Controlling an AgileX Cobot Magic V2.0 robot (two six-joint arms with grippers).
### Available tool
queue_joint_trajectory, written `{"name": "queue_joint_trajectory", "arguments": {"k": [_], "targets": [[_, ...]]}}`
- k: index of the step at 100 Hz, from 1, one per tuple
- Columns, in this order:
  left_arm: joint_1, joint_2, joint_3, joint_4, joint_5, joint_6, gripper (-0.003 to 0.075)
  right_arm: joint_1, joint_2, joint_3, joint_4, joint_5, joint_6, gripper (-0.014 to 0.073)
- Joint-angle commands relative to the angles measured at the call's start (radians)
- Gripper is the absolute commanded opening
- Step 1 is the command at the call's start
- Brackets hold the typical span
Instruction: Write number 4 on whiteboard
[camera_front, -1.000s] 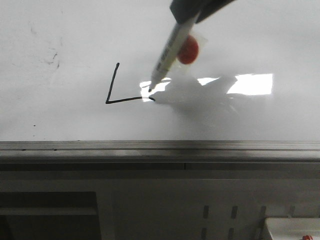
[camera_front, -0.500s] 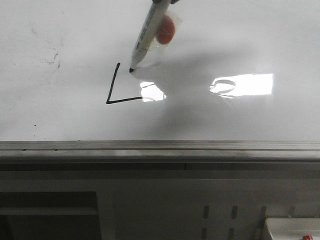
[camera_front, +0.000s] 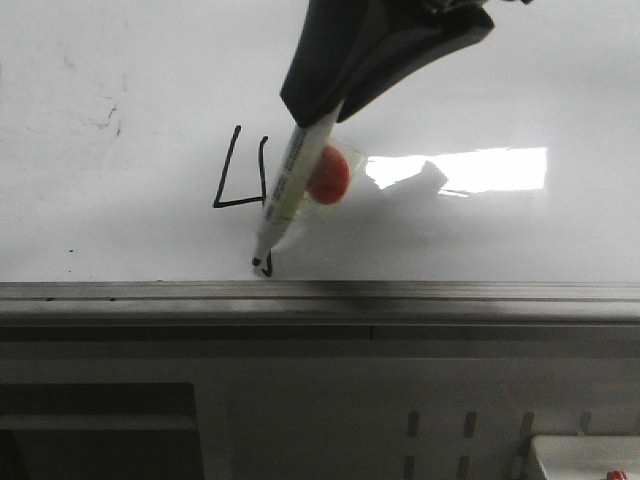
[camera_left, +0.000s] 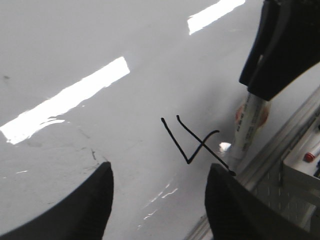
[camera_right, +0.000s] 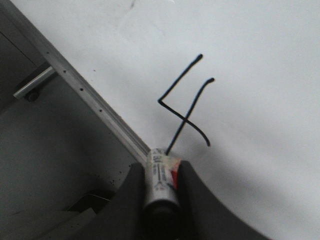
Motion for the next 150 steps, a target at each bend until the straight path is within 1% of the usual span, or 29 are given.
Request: {"name": "queue_joint_trajectory", "arguments": {"k": [1,15,31,46,51,58,63,67,69,70,73,105,108,111,116,117,118,119,120,122,123,124,126,127,132,134,140,141,150], "targets": [[-0.046,0.041,-0.027,0.029,-0.100,-0.006,0.0379,0.037,-0.045,-0.056,-0.005,-0.068,-0.009,-0.0064],[-0.113,0.153,-0.027,0.031,-0.180,-0.006,0.0379,0.092,-0.045,-0.081,-0.005,-0.077,-0.009,-0.0064],[-0.115,0.238,-0.027,0.017,-0.252,-0.006,0.0379,0.142,-0.045,-0.090,-0.005,-0.077,-0.009,-0.0064],[-0.115,0.277,-0.027,0.015,-0.291,-0.006,0.0369,0.152,-0.045,-0.090,0.023,-0.077,-0.009,-0.0064],[-0.115,0.285,-0.027,0.002,-0.291,-0.006,0.0342,0.153,-0.045,-0.090,0.031,-0.077,-0.009,-0.0064],[-0.115,0.295,-0.027,-0.009,-0.291,-0.006,0.0262,0.160,-0.045,-0.090,0.031,-0.073,-0.009,-0.0064],[-0.115,0.296,-0.027,-0.009,-0.291,-0.006,0.0181,0.161,-0.045,-0.090,0.035,-0.073,-0.009,-0.0064],[-0.115,0.296,-0.027,-0.009,-0.291,-0.006,0.0101,0.163,-0.045,-0.090,0.037,-0.073,-0.009,-0.0064],[-0.115,0.296,-0.027,-0.009,-0.291,-0.006,0.0045,0.163,-0.045,-0.090,0.037,-0.073,-0.009,-0.0064],[-0.115,0.296,-0.027,-0.009,-0.291,-0.006,0.0045,0.163,-0.045,-0.090,0.037,-0.073,-0.009,-0.0064],[-0.115,0.296,-0.027,-0.009,-0.291,-0.006,-0.0023,0.163,-0.045,-0.090,0.037,-0.073,-0.009,-0.0064],[-0.115,0.296,-0.027,-0.009,-0.291,-0.006,-0.0020,0.163,-0.045,-0.090,0.047,-0.083,-0.009,-0.0061],[-0.115,0.296,-0.027,-0.011,-0.291,-0.006,-0.0020,0.163,-0.045,-0.090,0.054,-0.086,-0.009,-0.0045],[-0.115,0.296,-0.027,-0.011,-0.291,-0.006,-0.0020,0.163,-0.045,-0.090,0.058,-0.091,-0.009,-0.0008],[-0.115,0.296,-0.027,-0.018,-0.289,-0.006,-0.0020,0.163,-0.045,-0.090,0.058,-0.100,-0.009,0.0126],[-0.115,0.296,-0.027,-0.023,-0.287,-0.006,-0.0020,0.163,-0.045,-0.090,0.058,-0.105,-0.009,0.0169],[-0.115,0.296,-0.027,-0.027,-0.287,-0.006,-0.0020,0.163,-0.045,-0.090,0.058,-0.107,-0.009,0.0169],[-0.115,0.296,-0.027,-0.034,-0.285,-0.006,-0.0020,0.163,-0.045,-0.090,0.058,-0.111,-0.009,0.0216],[-0.115,0.296,-0.027,-0.034,-0.285,-0.006,-0.0020,0.163,-0.045,-0.090,0.058,-0.111,-0.009,0.0239],[-0.115,0.296,-0.027,-0.055,-0.283,-0.006,-0.0020,0.160,-0.045,-0.090,0.056,-0.123,-0.009,0.0332],[-0.115,0.296,-0.027,-0.062,-0.280,-0.006,-0.0020,0.160,-0.045,-0.090,0.056,-0.125,-0.009,0.0332],[-0.115,0.296,-0.027,-0.069,-0.280,-0.006,-0.0020,0.155,-0.045,-0.090,0.056,-0.132,-0.009,0.0398],[-0.115,0.296,-0.027,-0.105,-0.272,-0.006,-0.0020,0.152,-0.045,-0.090,0.056,-0.139,-0.009,0.0436],[-0.115,0.296,-0.027,-0.116,-0.270,-0.006,-0.0020,0.150,-0.048,-0.090,0.056,-0.141,-0.009,0.0471],[-0.115,0.296,-0.027,-0.217,-0.252,-0.006,-0.0020,0.138,-0.051,-0.090,0.055,-0.154,-0.009,0.0549],[-0.115,0.296,-0.027,-0.254,-0.247,-0.006,-0.0020,0.135,-0.054,-0.090,0.055,-0.157,-0.009,0.0557],[-0.115,0.296,-0.027,-0.454,-0.226,-0.006,-0.0020,0.121,-0.068,-0.090,0.055,-0.159,-0.009,0.0549],[-0.115,0.296,-0.027,-0.454,-0.226,-0.006,-0.0020,0.118,-0.072,-0.090,0.055,-0.159,-0.009,0.0542],[-0.108,0.296,-0.027,-0.622,-0.223,-0.006,-0.0020,0.105,-0.093,-0.090,0.052,-0.155,-0.009,0.0493]]}}
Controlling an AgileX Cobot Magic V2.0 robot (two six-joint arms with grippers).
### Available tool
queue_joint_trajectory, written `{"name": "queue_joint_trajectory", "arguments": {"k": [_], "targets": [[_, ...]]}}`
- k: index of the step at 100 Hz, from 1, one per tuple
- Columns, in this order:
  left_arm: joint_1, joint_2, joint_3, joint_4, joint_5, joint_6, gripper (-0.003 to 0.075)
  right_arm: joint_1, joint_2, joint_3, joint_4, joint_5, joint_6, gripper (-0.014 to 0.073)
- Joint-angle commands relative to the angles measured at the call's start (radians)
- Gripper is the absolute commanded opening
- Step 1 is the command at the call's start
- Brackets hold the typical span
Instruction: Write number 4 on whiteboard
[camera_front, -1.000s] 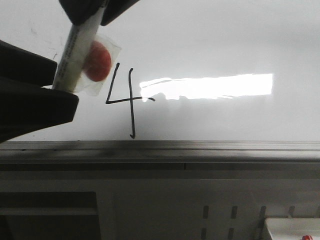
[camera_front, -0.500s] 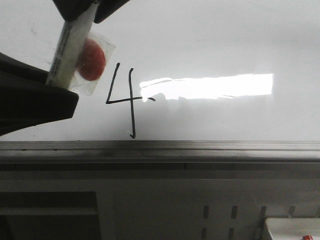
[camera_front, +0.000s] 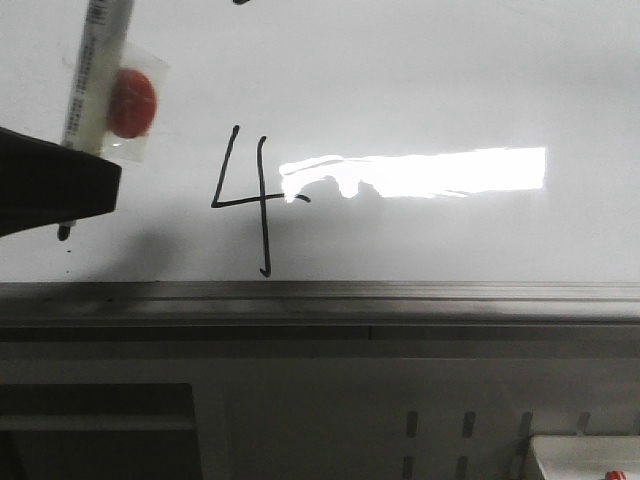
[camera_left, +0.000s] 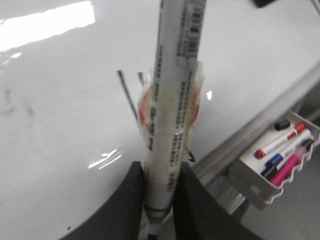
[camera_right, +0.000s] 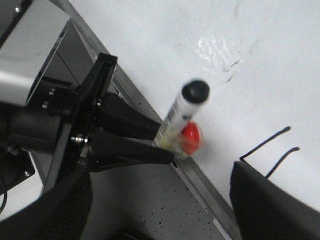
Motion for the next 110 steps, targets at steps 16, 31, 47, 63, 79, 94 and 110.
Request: {"name": "queue_joint_trajectory", "arguments": {"k": [16,31,47,63,79,94,110], "targets": [[0.038,0.032,-0.076,-0.327,0.050,-0.011,-0.0020,-0.022,-0.082,-0.035,-0.011,-0.069,-0.007,0.0448],[0.095,0.123,-0.134,-0.353,0.109,-0.011,-0.0020,-0.022,-0.087,-0.035,-0.011,-0.067,-0.007,0.0448],[0.112,0.170,-0.166,-0.376,0.116,-0.011,-0.0020,-0.022,-0.088,-0.035,-0.011,-0.057,-0.007,0.0448],[0.112,0.172,-0.166,-0.376,0.116,-0.011,-0.0006,-0.022,-0.088,-0.035,-0.011,-0.055,-0.007,0.0448],[0.112,0.172,-0.166,-0.376,0.116,-0.011,0.0270,-0.022,-0.088,-0.035,-0.011,-0.055,-0.007,0.0448],[0.112,0.159,-0.166,-0.399,0.116,-0.011,0.0453,-0.022,-0.088,-0.035,-0.013,-0.054,-0.007,0.0448],[0.112,0.069,-0.166,-0.355,0.132,-0.011,0.0418,-0.022,-0.115,-0.032,-0.078,-0.026,-0.007,0.0363]]}}
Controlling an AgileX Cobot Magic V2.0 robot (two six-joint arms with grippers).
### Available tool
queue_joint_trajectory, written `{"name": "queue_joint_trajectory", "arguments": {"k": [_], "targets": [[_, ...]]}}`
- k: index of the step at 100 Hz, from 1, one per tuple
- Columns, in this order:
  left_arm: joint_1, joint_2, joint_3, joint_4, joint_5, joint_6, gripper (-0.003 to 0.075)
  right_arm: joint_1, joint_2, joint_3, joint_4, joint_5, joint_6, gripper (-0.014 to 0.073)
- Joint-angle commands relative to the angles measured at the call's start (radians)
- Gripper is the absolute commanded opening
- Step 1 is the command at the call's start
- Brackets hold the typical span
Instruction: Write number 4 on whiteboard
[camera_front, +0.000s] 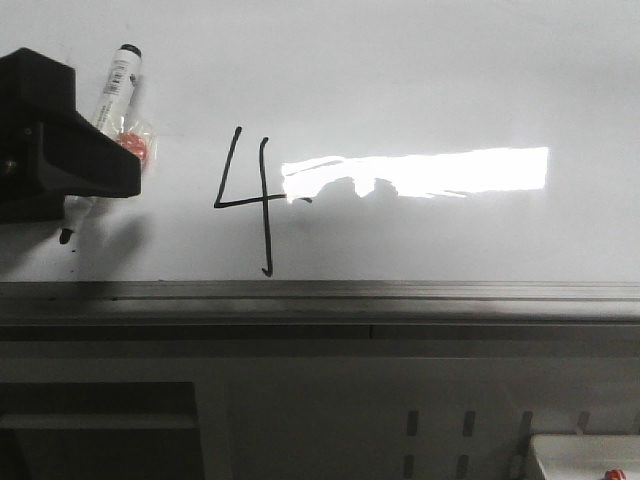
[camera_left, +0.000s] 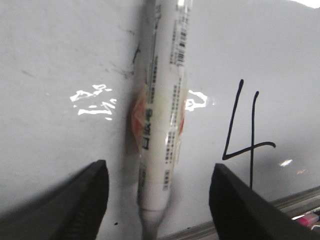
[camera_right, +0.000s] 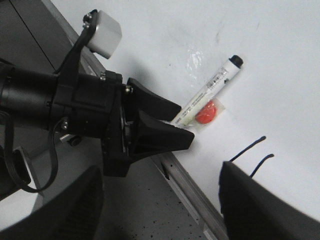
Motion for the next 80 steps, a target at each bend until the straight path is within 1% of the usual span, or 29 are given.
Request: {"name": "queue_joint_trajectory", "arguments": {"k": [1,4,6,7,8,12,13,17,18,20,21,22,25,28,36,48,64,80], "targets": [[0.008,-0.064,-0.020,0.017,-0.034,-0.006,0.0418,-0.007,-0.052,-0.027,-0.045,-0.039,-0.007,0.0352],[0.008,-0.093,-0.020,0.028,-0.027,-0.006,0.0402,-0.007,-0.065,-0.019,-0.050,-0.039,-0.007,0.0303],[0.008,-0.115,-0.020,0.036,-0.018,-0.006,0.0388,-0.007,-0.078,-0.006,-0.055,-0.041,-0.007,0.0246],[0.008,-0.123,-0.020,0.038,-0.018,-0.006,0.0382,-0.007,-0.082,-0.006,-0.056,-0.041,-0.007,0.0246],[0.008,-0.138,-0.020,0.042,-0.014,-0.006,0.0377,-0.007,-0.092,0.006,-0.059,-0.043,-0.007,0.0215],[0.008,-0.177,-0.018,0.046,-0.007,-0.006,0.0326,-0.007,-0.118,0.031,-0.066,-0.055,-0.007,0.0134],[0.008,-0.193,-0.018,0.049,-0.005,-0.006,0.0315,-0.007,-0.123,0.037,-0.068,-0.061,-0.007,0.0100],[0.008,-0.236,-0.016,0.060,0.005,-0.004,0.0233,-0.007,-0.159,0.072,-0.073,-0.082,-0.007,0.0001],[0.008,-0.254,-0.013,0.069,0.005,-0.004,0.0201,-0.007,-0.165,0.079,-0.075,-0.087,-0.007,-0.0014],[0.008,-0.281,-0.011,0.086,0.007,-0.004,0.0167,-0.007,-0.185,0.099,-0.076,-0.101,-0.007,-0.0060],[0.008,-0.290,-0.009,0.093,0.007,-0.004,0.0133,-0.007,-0.199,0.106,-0.078,-0.106,-0.007,-0.0074],[0.008,-0.308,-0.008,0.104,0.007,-0.004,0.0115,-0.007,-0.205,0.121,-0.078,-0.117,-0.007,-0.0069],[0.008,-0.356,0.001,0.139,0.007,-0.004,0.0027,-0.007,-0.240,0.158,-0.078,-0.144,-0.007,-0.0062],[0.008,-0.383,0.009,0.166,0.007,-0.004,-0.0019,-0.007,-0.270,0.181,-0.082,-0.162,-0.007,-0.0064],[0.008,-0.495,0.040,0.270,0.007,-0.004,-0.0020,-0.007,-0.356,0.287,-0.102,-0.245,-0.007,-0.0063],[0.008,-0.645,0.109,0.339,0.007,-0.004,-0.0020,-0.007,-0.527,0.452,-0.126,-0.333,-0.007,-0.0063],[0.008,-0.810,0.204,0.386,0.009,-0.002,-0.0020,-0.007,-0.745,0.634,-0.126,-0.337,-0.007,-0.0064],[0.008,-0.900,0.234,0.399,0.009,-0.002,-0.0020,-0.007,-0.908,0.724,-0.126,-0.335,-0.007,-0.0064]]}}
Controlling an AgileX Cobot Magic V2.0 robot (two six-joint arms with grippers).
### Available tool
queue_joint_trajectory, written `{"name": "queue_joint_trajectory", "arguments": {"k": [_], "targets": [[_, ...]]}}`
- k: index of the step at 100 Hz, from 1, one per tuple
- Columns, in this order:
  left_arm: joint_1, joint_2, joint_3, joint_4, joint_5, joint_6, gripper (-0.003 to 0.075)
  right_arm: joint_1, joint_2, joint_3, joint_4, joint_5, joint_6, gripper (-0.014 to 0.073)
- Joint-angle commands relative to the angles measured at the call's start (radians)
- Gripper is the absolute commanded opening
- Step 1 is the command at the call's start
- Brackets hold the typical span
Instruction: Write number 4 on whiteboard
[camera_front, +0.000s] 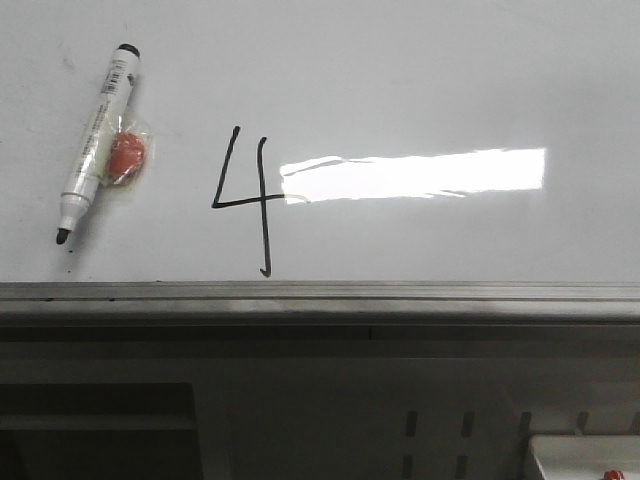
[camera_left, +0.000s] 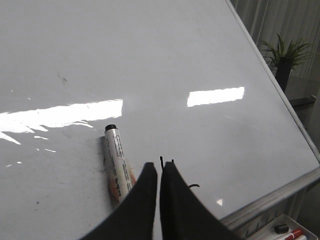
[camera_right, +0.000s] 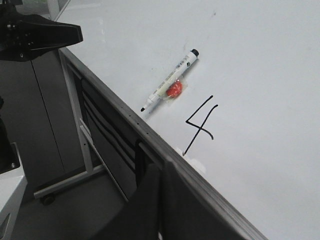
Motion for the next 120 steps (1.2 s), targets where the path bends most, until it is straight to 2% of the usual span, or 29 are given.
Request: {"name": "queue_joint_trajectory", "arguments": {"k": [1,19,74,84,98,106,120], "targets": [[0.002,-0.022,-0.021,0.009,-0.078,-0.001,-0.0020,-0.006,-0.068,0.010,-0.013,-0.085,-0.007,-0.0064],[0.002,-0.028,-0.021,0.009,-0.081,-0.001,-0.0020,-0.006,-0.144,0.024,-0.013,-0.074,-0.007,-0.0064],[0.002,-0.028,-0.019,0.009,-0.079,-0.001,-0.0020,-0.006,-0.144,0.024,-0.013,-0.074,-0.007,-0.0064],[0.014,-0.028,-0.019,0.050,-0.071,-0.001,-0.0020,-0.006,-0.144,0.024,-0.013,-0.074,-0.007,-0.0064],[0.103,-0.030,-0.019,0.088,-0.003,-0.001,-0.0020,-0.006,-0.144,0.024,-0.013,-0.074,-0.007,-0.0064],[0.191,-0.040,-0.014,0.153,0.014,-0.001,-0.0020,-0.006,-0.144,0.024,-0.013,-0.074,-0.007,-0.0064],[0.363,-0.081,0.001,0.156,0.064,-0.001,-0.0020,-0.006,-0.144,0.024,-0.013,-0.074,-0.007,-0.0064]]}}
